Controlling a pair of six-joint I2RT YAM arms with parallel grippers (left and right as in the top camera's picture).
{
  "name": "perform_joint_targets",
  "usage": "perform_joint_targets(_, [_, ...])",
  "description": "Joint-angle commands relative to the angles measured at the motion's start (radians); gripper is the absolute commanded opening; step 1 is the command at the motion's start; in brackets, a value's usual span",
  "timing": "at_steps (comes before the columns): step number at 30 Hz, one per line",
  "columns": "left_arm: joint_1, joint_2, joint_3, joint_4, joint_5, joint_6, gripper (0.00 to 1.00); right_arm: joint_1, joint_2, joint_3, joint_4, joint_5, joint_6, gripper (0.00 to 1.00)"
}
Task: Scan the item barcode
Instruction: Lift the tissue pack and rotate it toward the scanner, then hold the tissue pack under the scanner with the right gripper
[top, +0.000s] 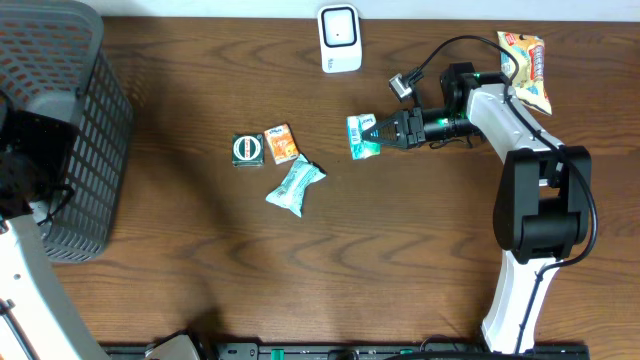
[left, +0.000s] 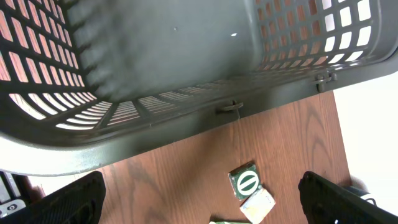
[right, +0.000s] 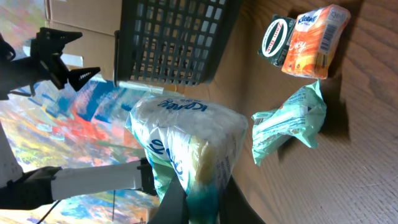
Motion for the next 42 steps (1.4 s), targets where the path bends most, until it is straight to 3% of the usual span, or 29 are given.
perform_joint_targets(1, [0.004, 0.0, 0.003, -0.003, -0.006, -0.002, 0.97, 0.011, -0.026, -0.004, 0.006, -0.009, 0.008, 0.01])
perform_joint_targets(6, [0.004, 0.0, 0.003, -0.003, -0.006, -0.002, 0.98, 0.034, -0.026, -0.004, 0.056, 0.109, 0.109, 0.02])
perform_joint_targets(10, [0.004, 0.0, 0.003, -0.003, -0.006, -0.002, 0.98, 0.085, -0.026, -0.003, 0.171, 0.489, 0.395, 0.01])
perform_joint_targets(12, [0.004, 0.0, 0.003, -0.003, -0.006, -0.002, 0.98, 0.112, -0.026, 0.008, 0.198, 0.655, 0.454, 0.01])
perform_joint_targets(19, [0.004, 0.0, 0.003, -0.003, -0.006, -0.002, 0.98, 0.201, -0.026, 0.241, 0.149, 1.266, 0.449, 0.01])
perform_joint_targets(23, [0.004, 0.0, 0.003, -0.003, -0.006, -0.002, 0.98, 0.235, -0.025, 0.351, 0.219, 1.455, 0.402, 0.01])
perform_joint_targets(32, [0.004, 0.0, 0.003, -0.003, -0.006, -0.002, 0.98, 0.266, 0.016, 0.406, 0.593, 1.537, 0.207, 0.01])
perform_joint_targets(35, [0.004, 0.0, 0.003, -0.003, -0.006, -0.002, 0.98, 0.282, 0.051, 0.406, 0.785, 1.542, 0.004, 0.01])
perform_joint_targets(36, [0.004, 0.0, 0.003, -0.003, -0.006, -0.002, 0.98, 0.291, 0.08, 0.406, 0.892, 1.546, -0.136, 0.01])
perform_joint_targets(42, [0.004, 0.0, 0.003, -0.003, -0.006, -0.002, 0.98, 0.315, 0.179, 0.406, 1.085, 1.565, -0.479, 0.01])
